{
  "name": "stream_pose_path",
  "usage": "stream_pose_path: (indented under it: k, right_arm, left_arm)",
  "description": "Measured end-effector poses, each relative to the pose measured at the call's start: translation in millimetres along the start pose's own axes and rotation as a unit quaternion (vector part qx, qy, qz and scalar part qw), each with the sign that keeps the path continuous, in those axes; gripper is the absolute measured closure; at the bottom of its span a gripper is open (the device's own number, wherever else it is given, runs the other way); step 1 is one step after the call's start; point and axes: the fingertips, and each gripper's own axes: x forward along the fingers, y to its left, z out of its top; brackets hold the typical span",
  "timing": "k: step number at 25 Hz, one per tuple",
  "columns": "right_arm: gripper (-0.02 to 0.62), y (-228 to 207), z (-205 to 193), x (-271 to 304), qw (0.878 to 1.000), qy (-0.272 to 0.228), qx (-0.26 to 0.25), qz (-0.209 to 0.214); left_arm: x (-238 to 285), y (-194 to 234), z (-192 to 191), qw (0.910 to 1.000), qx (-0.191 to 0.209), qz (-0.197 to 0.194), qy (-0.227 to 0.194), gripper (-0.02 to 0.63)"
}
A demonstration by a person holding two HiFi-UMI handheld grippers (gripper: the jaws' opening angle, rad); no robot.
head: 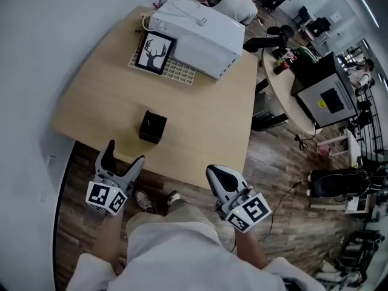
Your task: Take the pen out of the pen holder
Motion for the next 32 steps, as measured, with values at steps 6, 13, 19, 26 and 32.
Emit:
stream_pose_path:
  k: [6,13,19,26,32]
  right_arm:
    - [0.594,-31,-7,30,0.999,-0.003,0.029,0.025]
    - [0.594,-51,8,79,0.995,-0.038,0.046,0.077]
    - [0.594,-56,-4,88,0.994,-0.023,0.052,0.094]
    - [0.594,-70,-20,76,0.994,-0.010,0.068,0.080]
    - [0.594,-72,-21,77,0.993,-0.018,0.075,0.092]
  left_arm:
    - [60,20,-24,0.9981,0.032,0.002,0.053,0.141]
    - [107,43,-43,0.9899,0.064,0.003,0.126,0.217]
    - [137,52,-66,0.9805,0.084,-0.022,0.176,0.310]
    - [160,57,-98,0.9628,0.082,-0.044,0.254,0.382]
    - [164,62,-102,0.9549,0.114,-0.024,0.273,0.438]
